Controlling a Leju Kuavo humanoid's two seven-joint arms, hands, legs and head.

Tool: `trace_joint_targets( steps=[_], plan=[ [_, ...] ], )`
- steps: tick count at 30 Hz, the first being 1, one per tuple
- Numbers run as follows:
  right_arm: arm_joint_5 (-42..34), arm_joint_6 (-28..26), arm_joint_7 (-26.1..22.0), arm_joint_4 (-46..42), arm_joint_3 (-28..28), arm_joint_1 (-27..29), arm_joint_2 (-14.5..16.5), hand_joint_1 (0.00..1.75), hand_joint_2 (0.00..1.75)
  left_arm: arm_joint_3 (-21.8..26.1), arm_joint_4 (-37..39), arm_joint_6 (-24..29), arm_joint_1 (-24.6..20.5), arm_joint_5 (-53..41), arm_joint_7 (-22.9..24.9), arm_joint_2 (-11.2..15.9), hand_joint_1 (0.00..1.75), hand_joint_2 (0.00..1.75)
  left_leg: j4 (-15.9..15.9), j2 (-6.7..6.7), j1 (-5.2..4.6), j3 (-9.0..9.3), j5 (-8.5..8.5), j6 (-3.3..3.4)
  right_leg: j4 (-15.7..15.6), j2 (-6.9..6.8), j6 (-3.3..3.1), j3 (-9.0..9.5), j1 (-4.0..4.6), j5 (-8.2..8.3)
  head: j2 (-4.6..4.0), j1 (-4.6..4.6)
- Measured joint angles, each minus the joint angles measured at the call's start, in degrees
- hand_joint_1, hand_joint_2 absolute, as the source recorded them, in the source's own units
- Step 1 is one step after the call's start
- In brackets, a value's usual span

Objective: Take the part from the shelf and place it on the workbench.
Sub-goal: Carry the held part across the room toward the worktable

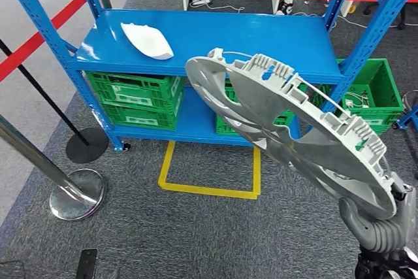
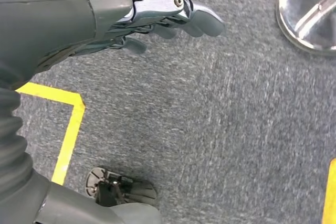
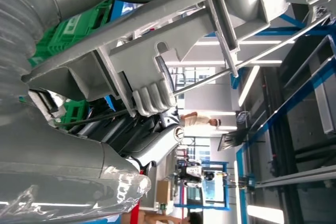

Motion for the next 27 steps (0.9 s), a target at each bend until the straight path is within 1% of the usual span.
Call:
trace_joint_targets(
  steps=[1, 2, 3, 4, 5, 6, 7, 8, 9, 10, 11, 12, 13, 14, 16, 17, 18, 19, 20, 21, 22, 23, 24, 25, 26, 27],
  plan=[
    [0.01, 0.08, 0.01, -0.02, -0.02, -0.04, -0.01, 1.75, 1.75, 0.16, -0.01, 0.50, 0.10, 0.35, -0.38, 0.03, 0.00, 1.75, 0.08, -0.25, 0.12, -0.35, 0.10, -0.37, 0.02, -0.66, -0.28, -0.11, 0.01, 0.20, 0.00, 0.03],
    [0.02, 0.18, 0.02, -0.03, -0.02, -0.17, -0.01, 1.75, 1.75, 0.35, -0.03, 0.91, 0.22, 0.72, -0.69, 0.02, 0.00, 1.75, 0.66, 0.30, 0.10, -0.82, -0.34, -0.73, -0.05, -1.34, -0.61, -0.21, -0.04, 0.40, 0.00, -0.11],
    [0.01, 0.32, 0.04, -0.01, -0.02, -0.37, -0.01, 1.75, 1.75, 0.54, -0.05, 1.15, 0.31, 1.03, -0.90, 0.00, 0.00, 1.75, 2.20, 1.38, 0.03, -1.62, -1.45, -1.02, -0.20, -2.12, -0.92, -0.29, -0.12, 0.60, 0.00, -0.26],
    [-0.02, 0.54, 0.07, 0.06, 0.01, -0.66, -0.01, 1.75, 1.75, 0.71, -0.07, 1.20, 0.35, 1.35, -0.99, -0.03, 0.00, 1.75, 4.85, 2.84, -0.04, -2.86, -3.16, -1.26, -0.32, -2.93, -1.18, -0.37, -0.15, 0.76, 0.00, -0.41],
    [-0.06, 0.87, 0.14, 0.23, 0.08, -1.08, 0.00, 1.75, 1.75, 0.87, -0.09, 1.12, 0.36, 1.71, -1.01, -0.08, 0.00, 1.75, 8.39, 4.20, -0.10, -4.48, -5.16, -1.48, -0.32, -3.68, -1.33, -0.51, -0.08, 0.84, 0.00, -0.57],
    [-0.12, 1.27, 0.26, 0.56, 0.22, -1.68, 0.00, 1.75, 1.75, 1.06, -0.09, 1.00, 0.43, 2.08, -1.02, -0.09, 0.00, 1.75, 12.09, 4.97, -0.07, -6.12, -6.86, -1.62, -0.31, -4.46, -1.44, -0.70, -0.01, 0.90, 0.00, -0.60],
    [-0.20, 1.74, 0.43, 1.06, 0.46, -2.43, 0.00, 1.75, 1.75, 1.31, -0.09, 0.93, 0.58, 2.57, -1.04, -0.11, 0.00, 1.75, 14.75, 5.40, -0.06, -7.21, -7.73, -1.71, -0.29, -5.23, -1.52, -0.85, 0.05, 0.96, 0.00, -0.61],
    [-0.28, 2.22, 0.60, 1.65, 0.78, -3.28, 0.00, 1.75, 1.75, 1.62, -0.09, 0.99, 0.81, 3.11, -1.09, -0.14, 0.00, 1.75, 15.61, 5.64, -0.05, -7.39, -7.58, -1.73, -0.28, -5.99, -1.56, -0.98, 0.08, 1.00, 0.00, -0.61],
    [-0.36, 2.72, 0.78, 2.34, 1.21, -4.24, 0.00, 1.75, 1.75, 1.97, -0.09, 1.19, 1.07, 3.70, -1.17, -0.17, 0.00, 1.75, 14.39, 5.90, -0.06, -6.49, -6.48, -1.68, -0.26, -6.74, -1.58, -1.05, 0.11, 1.03, 0.00, -0.62],
    [-0.44, 3.25, 0.97, 3.10, 1.73, -5.30, 0.00, 1.75, 1.75, 2.36, -0.09, 1.48, 1.29, 4.37, -1.33, -0.20, 0.00, 1.75, 11.37, 6.44, -0.11, -4.64, -4.78, -1.54, -0.25, -7.45, -1.56, -1.06, 0.12, 1.04, 0.00, -0.62],
    [-0.49, 3.79, 1.18, 3.89, 2.32, -6.50, 0.00, 1.75, 1.75, 2.80, -0.09, 1.84, 1.41, 5.08, -1.53, -0.25, 0.00, 1.75, 7.56, 7.90, -0.27, -2.36, -3.11, -1.29, -0.22, -8.10, -1.50, -1.03, 0.21, 1.05, 0.00, -0.63],
    [-0.53, 4.33, 1.41, 4.74, 2.97, -7.82, 0.00, 1.75, 1.75, 3.28, -0.09, 2.19, 1.40, 5.78, -1.76, -0.31, 0.00, 1.75, 3.94, 9.31, -0.51, -0.40, -2.01, -0.99, -0.06, -8.71, -1.34, -1.09, 0.39, 1.02, 0.00, -0.68],
    [-0.57, 4.88, 1.67, 5.69, 3.72, -9.20, 0.01, 1.75, 1.75, 3.81, -0.08, 2.52, 1.36, 6.58, -2.00, -0.42, 0.00, 1.75, 1.49, 10.40, -0.71, 0.79, -1.37, -0.62, 0.07, -9.31, -1.10, -1.17, 0.59, 1.03, 0.00, -0.66],
    [-0.59, 5.43, 1.95, 6.72, 4.60, -10.61, 0.06, 1.75, 1.75, 4.40, -0.08, 2.86, 1.37, 7.39, -2.19, -0.58, 0.00, 1.75, 0.23, 10.97, -0.91, 1.20, -1.19, -0.26, 0.19, -9.99, -0.83, -1.26, 0.78, 1.04, 0.00, -0.65],
    [-0.64, 6.41, 2.47, 8.96, 6.58, -13.43, 0.32, 1.75, 1.75, 5.49, -0.05, 3.52, 1.70, 8.97, -2.41, -0.99, 0.00, 1.75, -0.12, 9.74, -0.90, 0.76, -0.91, 0.47, 0.24, -11.24, -0.28, -1.43, 0.89, 1.03, 0.00, -0.54],
    [-0.68, 6.79, 2.68, 10.09, 7.60, -14.89, 0.48, 1.75, 1.75, 5.98, -0.02, 3.90, 1.98, 9.61, -2.45, -1.24, 0.00, 1.75, -0.22, 9.09, -0.78, 0.61, -0.70, 0.79, 0.61, -10.81, 0.02, -1.66, 0.80, 0.63, 0.00, -0.49],
    [-0.74, 7.05, 2.80, 11.12, 8.48, -16.21, 0.62, 1.75, 1.75, 6.39, 0.03, 4.26, 2.19, 10.15, -2.47, -1.46, 0.00, 1.75, -0.33, 8.43, -0.61, 0.50, -0.46, 1.15, 1.95, -9.59, 0.30, -2.25, 0.69, -0.37, 0.00, -0.40],
    [-0.83, 7.24, 2.85, 12.03, 9.25, -17.28, 0.72, 1.75, 1.75, 6.78, 0.08, 4.56, 2.32, 10.52, -2.47, -1.68, 0.00, 1.75, -0.42, 7.71, -0.44, 0.40, -0.24, 1.46, 4.53, -7.95, 0.55, -3.35, 0.56, -1.95, 0.00, -0.32],
    [-0.91, 7.37, 2.87, 12.82, 9.88, -18.07, 0.80, 1.75, 1.75, 7.08, 0.12, 4.78, 2.38, 10.74, -2.48, -1.89, 0.00, 1.75, -0.41, 6.92, -0.38, 0.23, -0.10, 1.65, 8.17, -6.27, 0.72, -4.87, 0.46, -3.85, 0.00, -0.19],
    [-0.99, 7.45, 2.90, 13.49, 10.37, -18.56, 0.89, 1.75, 1.75, 7.32, 0.15, 4.89, 2.39, 10.86, -2.49, -2.09, 0.00, 1.75, -0.40, 6.02, -0.36, 0.09, 0.03, 1.78, 12.15, -5.32, 0.81, -6.55, 0.41, -5.60, 0.00, -0.13],
    [-1.08, 7.55, 2.95, 14.10, 10.79, -18.91, 0.96, 1.75, 1.75, 7.53, 0.18, 4.97, 2.43, 11.01, -2.49, -2.31, 0.00, 1.75, -0.39, 5.07, -0.35, -0.02, 0.14, 1.82, 15.21, -4.91, 0.88, -7.94, 0.41, -6.56, 0.00, -0.08],
    [-1.21, 7.69, 3.03, 14.64, 11.15, -19.26, 1.02, 1.75, 1.75, 7.72, 0.20, 5.08, 2.51, 11.21, -2.48, -2.50, 0.00, 1.75, -0.36, 4.13, -0.34, -0.08, 0.23, 1.78, 16.51, -4.73, 0.93, -8.57, 0.39, -6.48, 0.00, -0.06],
    [-1.36, 7.88, 3.14, 15.15, 11.46, -19.66, 1.06, 1.75, 1.75, 7.90, 0.24, 5.26, 2.61, 11.49, -2.45, -2.68, 0.00, 1.75, -0.32, 3.18, -0.30, -0.10, 0.31, 1.69, 15.55, -4.56, 0.93, -8.15, 0.35, -5.28, 0.00, -0.05],
    [-1.58, 8.13, 3.26, 15.60, 11.75, -20.14, 1.11, 1.75, 1.75, 8.04, 0.30, 5.48, 2.70, 11.80, -2.36, -2.84, 0.00, 1.75, -0.24, 2.26, -0.23, -0.10, 0.39, 1.57, 12.62, -4.22, 0.92, -6.80, 0.24, -3.31, 0.00, -0.04],
    [-1.85, 8.38, 3.37, 16.04, 12.02, -20.74, 1.17, 1.75, 1.75, 8.14, 0.36, 5.73, 2.76, 12.10, -2.21, -3.02, 0.00, 1.75, -0.15, 1.42, -0.15, -0.14, 0.45, 1.37, 8.75, -3.25, 0.95, -4.99, 0.02, -1.44, 0.00, -0.04],
    [-2.13, 8.60, 3.45, 16.57, 12.28, -21.45, 1.30, 1.75, 1.75, 8.20, 0.46, 5.96, 2.78, 12.38, -2.00, -3.23, 0.00, 1.75, 0.06, 0.64, -0.17, -0.35, 0.52, 1.10, 5.07, -1.73, 1.00, -3.30, -0.29, -0.17, 0.00, -0.03]
  ],
)
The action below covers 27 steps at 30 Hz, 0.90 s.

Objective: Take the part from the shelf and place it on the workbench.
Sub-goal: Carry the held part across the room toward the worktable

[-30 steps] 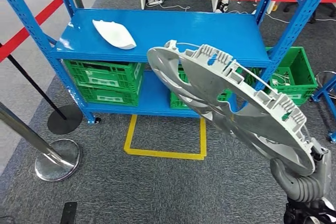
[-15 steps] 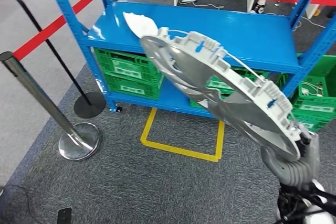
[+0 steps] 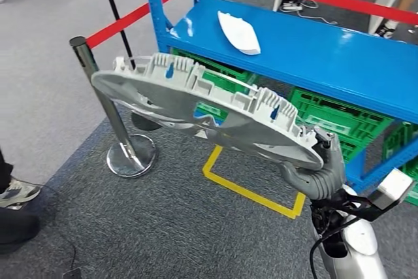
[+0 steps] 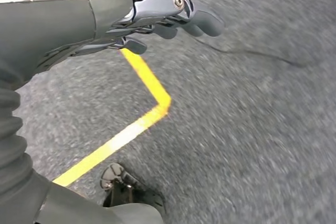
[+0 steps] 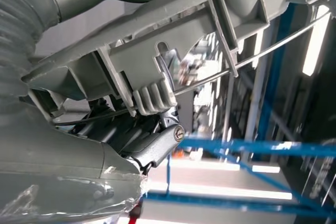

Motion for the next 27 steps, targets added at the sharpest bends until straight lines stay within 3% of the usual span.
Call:
trace_joint_targets(
  steps=[2, 4, 5, 7, 9, 11, 12, 13, 15, 17, 18, 20, 22, 24, 26, 27],
  plan=[
    [-0.49, 0.37, 0.11, 1.07, 0.54, -1.32, 0.39, 1.75, 1.75, 0.02, 0.18, 0.31, -0.02, 0.52, 0.48, -0.62, 0.00, 1.75, 0.32, -1.26, 0.05, -0.84, 0.36, -0.70, -3.52, 2.17, -0.18, 1.62, -0.35, 0.49, 0.01, 0.00],
    [-0.67, 0.55, 0.18, 2.16, 1.05, -2.25, 0.80, 1.75, 1.75, 0.01, 0.39, 0.54, 0.21, 0.97, 1.03, -1.33, 0.00, 1.75, 0.34, -2.45, 0.32, -1.72, 0.89, -1.47, -3.66, 1.64, -0.86, 1.56, -0.26, 0.49, 0.02, -0.01],
    [-0.69, 0.58, 0.20, 2.65, 1.29, -2.62, 0.99, 1.75, 1.75, -0.01, 0.52, 0.70, 0.42, 1.10, 1.34, -1.70, 0.00, 1.75, 0.54, -2.11, 0.34, -2.07, 0.81, -1.79, -3.74, 0.95, -1.24, 1.46, -0.22, 0.66, 0.01, 0.00],
    [-0.79, 0.61, 0.16, 3.36, 1.68, -3.15, 1.34, 1.75, 1.75, -0.18, 0.72, 1.13, 0.61, 1.03, 1.91, -2.30, 0.00, 1.75, 3.49, 0.82, 0.13, -3.65, -1.10, -2.29, -3.99, -0.53, -2.00, 1.45, -0.25, 0.98, 0.01, -0.54],
    [-0.95, 0.60, 0.01, 3.68, 1.86, -3.28, 1.53, 1.75, 1.75, -0.62, 0.75, 1.46, 0.48, 0.74, 2.32, -2.74, 0.00, 1.75, 10.59, 4.16, 0.01, -6.99, -4.76, -2.63, -4.03, -2.25, -2.40, 1.39, 0.00, 1.03, 0.01, -1.08],
    [-1.02, 0.59, -0.07, 4.02, 1.99, -3.22, 1.54, 1.75, 1.75, -1.08, 0.76, 1.55, 0.40, 0.59, 2.53, -3.01, 0.00, 1.75, 16.08, 5.07, 0.09, -9.44, -6.59, -2.71, -4.03, -4.12, -2.52, 1.35, 0.19, 0.96, 0.00, -1.13],
    [-1.01, 0.59, -0.06, 4.19, 2.07, -3.22, 1.54, 1.75, 1.75, -1.27, 0.76, 1.56, 0.43, 0.59, 2.62, -3.10, 0.00, 1.75, 16.06, 5.23, 0.10, -9.25, -6.02, -2.64, -4.03, -4.97, -2.55, 1.35, 0.25, 0.94, 0.00, -1.12],
    [-1.01, 0.59, -0.06, 4.32, 2.13, -3.23, 1.55, 1.75, 1.75, -1.43, 0.77, 1.57, 0.47, 0.58, 2.69, -3.15, 0.00, 1.75, 13.90, 5.57, 0.06, -7.97, -4.60, -2.50, -4.03, -5.72, -2.54, 1.38, 0.30, 0.91, 0.00, -1.13],
    [-0.99, 0.53, -0.13, 4.44, 2.20, -3.25, 1.57, 1.75, 1.75, -1.75, 0.78, 1.50, 0.43, 0.47, 2.75, -3.17, 0.00, 1.75, 6.64, 8.36, -0.30, -3.79, -1.51, -2.02, -3.93, -7.04, -2.32, 1.46, 0.59, 0.75, 0.00, -1.15],
    [-0.86, 0.16, -0.37, 4.42, 2.21, -3.06, 1.58, 1.75, 1.75, -2.09, 0.78, 1.24, 0.21, 0.27, 2.55, -3.09, 0.00, 1.75, 1.90, 10.80, -0.73, -1.29, -0.41, -1.31, -3.80, -8.25, -1.87, 1.46, 1.06, 0.53, 0.01, -1.08],
    [-0.67, -0.19, -0.52, 4.32, 2.23, -2.75, 1.58, 1.75, 1.75, -2.31, 0.79, 1.04, 0.14, 0.17, 2.35, -2.98, 0.00, 1.75, 1.17, 10.89, -0.88, -1.07, -0.47, -1.01, -3.81, -8.95, -1.61, 1.51, 1.26, 0.44, 0.01, -1.03],
    [-0.08, -1.24, -0.84, 3.67, 2.19, -1.55, 1.57, 1.75, 1.75, -2.97, 0.80, 0.59, 0.25, -0.14, 1.86, -2.61, 0.00, 1.75, 0.88, 9.19, -0.76, -1.18, -0.31, -0.36, -3.84, -9.88, -1.03, 1.78, 1.21, 0.04, 0.00, -0.88],
    [0.56, -2.57, -1.28, 2.29, 1.72, 0.47, 1.47, 1.75, 1.75, -3.88, 0.81, 0.02, 0.40, -0.59, 1.51, -1.98, 0.00, 1.75, 0.61, 7.54, -0.44, -1.09, -0.09, 0.21, -1.33, -7.42, -0.50, 0.92, 0.97, -1.91, 0.00, -0.71],
    [1.08, -3.77, -1.87, 0.54, 0.72, 3.05, 1.13, 1.75, 1.75, -4.84, 0.82, -0.56, 0.32, -1.17, 1.32, -1.23, 0.00, 1.75, 0.58, 5.92, -0.28, -1.11, 0.00, 0.60, 5.36, -3.91, -0.28, -2.17, 0.84, -5.27, 0.00, -0.36],
    [1.69, -4.84, -2.45, -1.39, -0.58, 5.92, 0.66, 1.75, 1.75, -5.96, 0.83, -0.99, 0.21, -1.93, 1.32, -0.50, 0.00, 1.75, 0.60, 4.12, -0.30, -1.14, 0.03, 0.75, 11.48, -2.88, -0.19, -5.47, 0.85, -7.15, 0.00, -0.19],
    [2.03, -5.32, -2.67, -2.40, -1.23, 7.36, 0.43, 1.75, 1.75, -6.60, 0.83, -1.13, 0.20, -2.30, 1.41, -0.15, 0.00, 1.75, 0.61, 3.23, -0.30, -1.14, 0.05, 0.75, 12.01, -2.71, -0.17, -6.01, 0.84, -6.63, 0.00, -0.20]
  ],
)
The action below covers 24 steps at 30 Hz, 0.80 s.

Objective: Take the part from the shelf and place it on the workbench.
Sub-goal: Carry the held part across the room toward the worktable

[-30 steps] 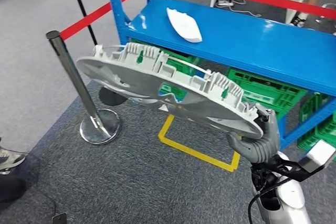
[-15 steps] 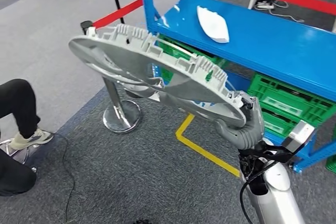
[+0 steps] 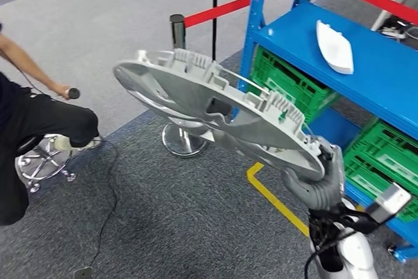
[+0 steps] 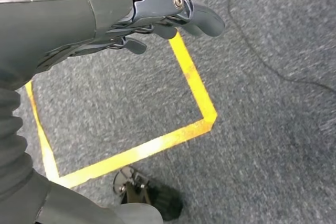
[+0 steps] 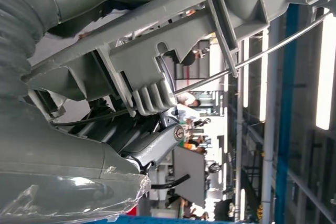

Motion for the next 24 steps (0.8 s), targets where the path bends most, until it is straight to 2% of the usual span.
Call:
trace_joint_targets(
  steps=[1, 2, 4, 5, 6, 9, 10, 11, 13, 14, 15, 16, 17, 18, 20, 21, 22, 23, 24],
  plan=[
    [0.37, -0.49, -0.21, -1.26, -0.77, 1.42, -0.33, 1.75, 1.75, -0.70, 0.00, -0.10, 0.01, -0.38, 0.16, 0.36, 0.00, 1.75, 0.02, -0.87, 0.03, 0.01, 0.02, -0.03, -1.67, 0.14, -0.03, 0.55, -0.05, 1.50, 0.00, -0.01],
    [0.63, -0.85, -0.41, -2.66, -1.58, 2.72, -0.69, 1.75, 1.75, -1.40, 0.00, -0.15, 0.02, -0.75, 0.38, 0.70, 0.00, 1.75, 0.06, -1.69, 0.09, 0.02, 0.06, -0.10, -5.16, 0.62, -0.05, 2.08, -0.16, 3.59, 0.00, 0.01],
    [0.78, -1.27, -0.74, -5.62, -3.34, 4.80, -1.53, 1.75, 1.75, -2.77, -0.01, -0.14, -0.12, -1.49, 0.86, 1.36, 0.00, 1.75, 0.36, -3.10, 0.03, -0.15, 0.08, -0.49, -12.46, 2.82, -0.17, 5.57, -0.53, 6.46, 0.00, -0.01],
    [0.68, -1.31, -0.84, -6.68, -3.99, 5.40, -1.79, 1.75, 1.75, -3.27, -0.01, -0.12, -0.21, -1.78, 1.00, 1.61, 0.00, 1.75, 0.53, -3.56, -0.02, -0.29, 0.08, -0.69, -14.58, 3.81, -0.26, 6.70, -0.69, 6.97, 0.00, -0.03],
    [0.56, -1.31, -0.88, -7.30, -4.38, 5.72, -1.96, 1.75, 1.75, -3.57, -0.02, -0.10, -0.30, -1.95, 1.09, 1.77, 0.00, 1.75, 0.68, -3.84, -0.09, -0.43, 0.07, -0.84, -15.40, 4.44, -0.35, 7.19, -0.79, 6.92, 0.00, -0.06],
    [0.33, -1.26, -0.90, -8.28, -5.04, 6.30, -2.23, 1.75, 1.75, -4.08, -0.02, -0.08, -0.44, -2.11, 1.16, 2.03, 0.00, 1.75, 0.64, -4.27, 0.02, -0.63, 0.29, -1.11, -15.34, 4.04, -0.63, 7.21, -0.68, 7.01, 0.00, -0.10],
    [0.14, -1.19, -0.86, -9.32, -5.73, 6.73, -2.53, 1.75, 1.75, -4.62, -0.04, -0.05, -0.50, -2.22, 1.24, 2.30, 0.00, 1.75, 0.94, -3.86, 0.00, -0.90, 0.06, -1.48, -15.41, 3.35, -1.07, 7.20, -0.65, 7.20, 0.00, -0.21],
    [-0.06, -1.13, -0.82, -10.50, -6.45, 7.23, -2.83, 1.75, 1.75, -5.21, -0.07, -0.02, -0.59, -2.32, 1.32, 2.62, 0.00, 1.75, 2.16, -2.90, -0.01, -1.61, -0.78, -1.90, -15.51, 2.52, -1.59, 7.19, -0.60, 7.38, 0.00, -0.48],
    [-0.31, -1.05, -0.76, -12.53, -7.66, 8.11, -3.27, 1.75, 1.75, -6.23, -0.13, -0.03, -0.90, -2.67, 1.45, 3.05, 0.00, 1.75, 7.92, -0.08, -0.05, -4.39, -4.15, -2.68, -15.78, 0.57, -2.52, 7.23, -0.53, 7.68, 0.00, -0.98],
    [-0.24, -1.07, -0.77, -12.92, -7.94, 8.36, -3.37, 1.75, 1.75, -6.51, -0.15, -0.15, -1.11, -3.00, 1.42, 3.06, 0.00, 1.75, 11.61, 0.95, 0.02, -6.06, -5.90, -2.83, -15.79, -0.19, -2.66, 7.20, -0.43, 7.67, 0.00, -1.13],
    [-0.13, -1.11, -0.77, -13.20, -8.25, 8.53, -3.53, 1.75, 1.75, -6.86, -0.18, -0.31, -1.32, -3.47, 1.39, 3.04, 0.00, 1.75, 14.35, 1.48, 0.09, -7.21, -6.89, -2.89, -15.78, -0.98, -2.72, 7.18, -0.34, 7.65, 0.00, -1.12],
    [-0.01, -1.16, -0.77, -13.40, -8.55, 8.61, -3.75, 1.75, 1.75, -7.26, -0.20, -0.45, -1.49, -4.00, 1.37, 3.02, 0.00, 1.75, 15.43, 1.78, 0.12, -7.52, -6.93, -2.88, -15.78, -1.77, -2.74, 7.16, -0.28, 7.63, 0.00, -1.13],
    [0.09, -1.21, -0.76, -13.64, -8.83, 8.62, -3.99, 1.75, 1.75, -7.75, -0.21, -0.55, -1.66, -4.51, 1.41, 3.02, 0.00, 1.75, 14.49, 1.97, 0.12, -6.80, -6.02, -2.78, -15.78, -2.51, -2.74, 7.16, -0.23, 7.62, 0.00, -1.13],
    [0.11, -1.23, -0.75, -13.97, -9.12, 8.62, -4.23, 1.75, 1.75, -8.24, -0.22, -0.54, -1.84, -4.96, 1.56, 3.03, 0.00, 1.75, 11.81, 2.38, 0.07, -5.13, -4.50, -2.60, -15.78, -3.21, -2.73, 7.18, -0.20, 7.61, 0.00, -1.14],
    [0.05, -1.23, -0.75, -14.90, -9.70, 8.54, -4.64, 1.75, 1.75, -9.22, -0.29, -0.40, -2.42, -5.71, 2.02, 3.04, 0.00, 1.75, 4.70, 5.50, -0.41, -0.92, -1.96, -2.03, -15.64, -4.52, -2.48, 7.26, 0.05, 7.46, 0.00, -1.16],
    [-0.01, -1.23, -0.74, -15.37, -10.01, 8.49, -4.85, 1.75, 1.75, -9.63, -0.37, -0.32, -2.86, -6.01, 2.24, 3.03, 0.00, 1.75, 2.23, 6.90, -0.70, 0.45, -1.41, -1.70, -15.61, -5.18, -2.23, 7.29, 0.21, 7.38, 0.00, -1.10],
    [-0.04, -1.21, -0.70, -15.76, -10.29, 8.45, -5.05, 1.75, 1.75, -10.03, -0.46, -0.25, -3.27, -6.24, 2.40, 3.01, 0.00, 1.75, 0.83, 7.79, -0.97, 1.09, -1.29, -1.39, -15.61, -5.91, -1.95, 7.37, 0.38, 7.30, 0.00, -1.09],
    [-0.04, -1.16, -0.60, -16.03, -10.50, 8.45, -5.21, 1.75, 1.75, -10.39, -0.54, -0.20, -3.58, -6.39, 2.52, 3.01, 0.00, 1.75, 0.33, 7.48, -1.12, 1.06, -1.33, -1.18, -15.63, -6.73, -1.65, 7.45, 0.51, 7.20, 0.00, -1.03],
    [0.00, -1.09, -0.45, -16.13, -10.61, 8.46, -5.32, 1.75, 1.75, -10.68, -0.60, -0.16, -3.70, -6.41, 2.56, 3.00, 0.00, 1.75, 0.30, 6.61, -1.05, 0.99, -1.18, -0.86, -15.76, -7.38, -1.37, 7.60, 0.47, 7.12, 0.00, -0.99]
  ],
)
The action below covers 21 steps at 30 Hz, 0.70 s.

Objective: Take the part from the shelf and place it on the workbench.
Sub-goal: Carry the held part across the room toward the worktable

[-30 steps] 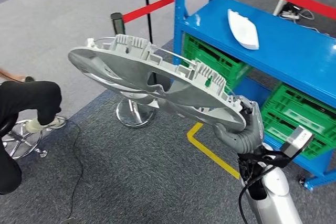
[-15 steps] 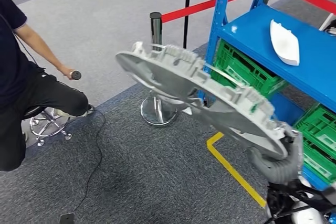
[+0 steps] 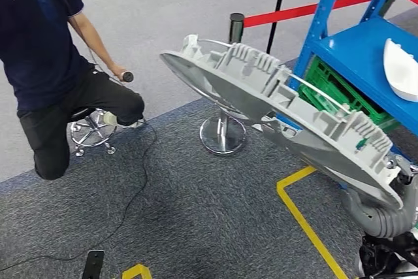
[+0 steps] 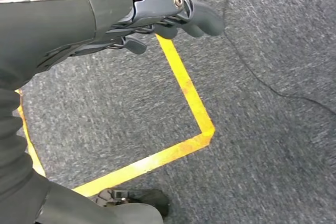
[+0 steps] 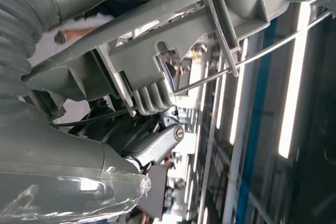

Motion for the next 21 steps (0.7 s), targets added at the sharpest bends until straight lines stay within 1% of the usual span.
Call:
trace_joint_targets(
  steps=[1, 2, 3, 4, 5, 6, 7, 8, 9, 10, 11, 12, 13, 14, 15, 16, 17, 18, 19, 20, 21],
  plan=[
    [0.10, 0.08, 0.17, -0.04, -0.02, 0.03, -0.05, 1.75, 1.75, -0.23, -0.04, 0.04, 0.08, 0.05, 0.01, -0.03, 0.00, 1.75, -0.18, -0.76, 0.11, 0.02, 0.15, 0.26, 0.23, 0.33, 0.33, 0.01, -0.07, -0.33, 0.00, 0.04],
    [0.23, 0.18, 0.31, -0.04, 0.00, 0.09, -0.07, 1.75, 1.75, -0.38, -0.05, 0.08, 0.24, 0.18, 0.03, -0.05, 0.00, 1.75, -0.33, -1.50, 0.27, 0.09, 0.30, 0.51, 1.31, 1.59, 0.63, -0.40, -0.16, -1.18, 0.01, 0.16],
    [0.35, 0.26, 0.38, -0.04, 0.02, 0.14, -0.13, 1.75, 1.75, -0.46, -0.07, 0.13, 0.39, 0.32, 0.04, -0.06, 0.00, 1.75, -0.46, -2.21, 0.44, 0.16, 0.46, 0.78, 3.54, 3.35, 0.90, -1.38, -0.26, -2.56, 0.01, 0.32],
    [0.44, 0.32, 0.40, -0.04, 0.03, 0.19, -0.19, 1.75, 1.75, -0.50, -0.08, 0.19, 0.48, 0.44, 0.05, -0.06, 0.00, 1.75, -0.48, -2.96, 0.54, 0.10, 0.54, 0.97, 6.93, 5.31, 1.07, -2.95, -0.35, -4.33, 0.01, 0.52],
    [0.49, 0.38, 0.39, -0.03, 0.04, 0.23, -0.23, 1.75, 1.75, -0.54, -0.08, 0.24, 0.49, 0.53, 0.06, -0.02, 0.00, 1.75, -0.47, -3.78, 0.58, 0.01, 0.60, 1.12, 10.83, 6.49, 1.16, -4.81, -0.38, -6.10, 0.01, 0.66],
    [0.48, 0.42, 0.38, -0.02, 0.04, 0.23, -0.29, 1.75, 1.75, -0.62, -0.08, 0.30, 0.50, 0.55, 0.10, -0.01, 0.00, 1.75, -0.46, -4.66, 0.58, -0.07, 0.66, 1.22, 14.00, 6.97, 1.22, -6.40, -0.40, -7.14, 0.00, 0.75],
    [0.44, 0.46, 0.39, -0.01, 0.04, 0.18, -0.34, 1.75, 1.75, -0.72, -0.08, 0.35, 0.57, 0.57, 0.18, -0.03, 0.00, 1.75, -0.44, -5.61, 0.60, -0.11, 0.70, 1.24, 15.53, 7.17, 1.28, -7.26, -0.42, -7.19, 0.00, 0.78],
    [0.38, 0.54, 0.39, 0.01, 0.04, 0.04, -0.44, 1.75, 1.75, -0.83, -0.08, 0.40, 0.71, 0.61, 0.27, -0.06, 0.00, 1.75, -0.40, -6.57, 0.66, -0.10, 0.74, 1.20, 14.84, 7.29, 1.31, -7.07, -0.48, -6.14, 0.00, 0.79],
    [0.27, 0.69, 0.48, 0.01, 0.04, -0.33, -0.61, 1.75, 1.75, -0.92, -0.08, 0.49, 0.90, 0.74, 0.39, -0.08, 0.00, 1.75, -0.36, -7.51, 0.75, -0.07, 0.78, 1.09, 12.13, 7.64, 1.35, -5.87, -0.60, -4.24, 0.00, 0.80],
    [0.16, 0.90, 0.66, 0.03, 0.04, -0.98, -0.87, 1.75, 1.75, -0.97, -0.08, 0.61, 1.08, 0.94, 0.53, -0.06, 0.00, 1.75, -0.28, -8.35, 0.84, -0.08, 0.81, 0.90, 8.40, 8.69, 1.43, -4.16, -0.88, -2.25, 0.00, 0.81],
    [0.02, 1.20, 0.92, 0.08, 0.04, -1.84, -1.24, 1.75, 1.75, -0.99, -0.08, 0.74, 1.19, 1.23, 0.66, -0.01, 0.00, 1.75, -0.08, -9.10, 0.82, -0.23, 0.82, 0.64, 4.75, 10.02, 1.50, -2.44, -1.20, -0.90, 0.00, 0.80],
    [-0.13, 1.48, 1.20, 0.14, 0.04, -2.76, -1.60, 1.75, 1.75, -0.99, -0.08, 0.85, 1.24, 1.50, 0.78, 0.05, 0.00, 1.75, 0.10, -9.78, 0.81, -0.50, 0.94, 0.34, 2.18, 11.12, 1.46, -1.21, -1.46, -0.12, 0.00, 0.78],
    [-0.29, 1.74, 1.48, 0.22, 0.04, -3.59, -1.96, 1.75, 1.75, -0.99, -0.08, 0.95, 1.32, 1.75, 0.86, 0.10, 0.00, 1.75, 0.22, -10.41, 0.83, -0.87, 1.12, 0.01, 0.92, 11.77, 1.34, -0.64, -1.58, 0.02, 0.00, 0.76],
    [-0.44, 2.00, 1.77, 0.33, 0.05, -4.27, -2.25, 1.75, 1.75, -0.99, -0.08, 1.01, 1.48, 2.00, 0.90, 0.16, 0.00, 1.75, 0.28, -11.06, 0.90, -1.26, 1.36, -0.33, 0.60, 11.58, 1.05, -0.51, -1.49, -0.10, 0.00, 0.74],
    [-0.54, 2.18, 2.04, 0.48, 0.08, -4.84, -2.44, 1.75, 1.75, -0.99, -0.08, 1.06, 1.73, 2.21, 0.93, 0.22, 0.00, 1.75, 0.21, -11.70, 1.06, -1.52, 1.61, -0.64, 0.66, 10.96, 0.67, -0.59, -1.40, 0.06, 0.00, 0.73],
    [-0.61, 2.37, 2.32, 0.65, 0.14, -5.39, -2.60, 1.75, 1.75, -0.99, -0.08, 1.11, 2.06, 2.47, 0.98, 0.26, 0.00, 1.75, 0.32, -11.65, 1.12, -1.77, 1.54, -0.89, 0.60, 10.33, 0.33, -0.61, -1.33, 0.18, 0.00, 0.73],
    [-0.65, 2.55, 2.53, 0.81, 0.20, -5.96, -2.70, 1.75, 1.75, -0.99, -0.08, 1.14, 2.30, 2.68, 1.03, 0.25, 0.00, 1.75, 1.14, -10.72, 1.06, -2.25, 0.93, -1.12, 0.49, 9.72, 0.03, -0.58, -1.31, 0.31, 0.00, 0.57],
    [-0.68, 2.67, 2.68, 0.96, 0.29, -6.54, -2.80, 1.75, 1.75, -0.99, -0.08, 1.16, 2.40, 2.84, 1.09, 0.19, 0.00, 1.75, 3.04, -9.28, 0.99, -3.18, -0.28, -1.31, 0.37, 9.05, -0.27, -0.53, -1.30, 0.41, 0.00, 0.41],
    [-0.68, 2.77, 2.86, 1.13, 0.45, -7.18, -2.91, 1.75, 1.75, -0.98, -0.08, 1.18, 2.37, 3.03, 1.13, 0.07, 0.00, 1.75, 6.02, -7.50, 0.93, -4.60, -1.96, -1.48, 0.31, 8.32, -0.50, -0.51, -1.19, 0.42, 0.00, 0.26],
    [-0.66, 2.82, 3.09, 1.35, 0.68, -7.83, -3.03, 1.75, 1.75, -0.96, -0.08, 1.18, 2.26, 3.23, 1.16, -0.06, 0.00, 1.75, 9.65, -6.15, 0.94, -6.35, -3.68, -1.61, 0.29, 7.57, -0.68, -0.51, -1.04, 0.40, 0.00, 0.09],
    [-0.62, 2.80, 3.39, 1.67, 0.96, -8.51, -3.16, 1.75, 1.75, -0.92, -0.08, 1.16, 2.15, 3.48, 1.15, -0.14, 0.00, 1.75, 12.92, -5.46, 1.00, -7.92, -4.92, -1.66, 0.29, 6.78, -0.84, -0.52, -0.89, 0.35, 0.00, 0.09]
  ],
)
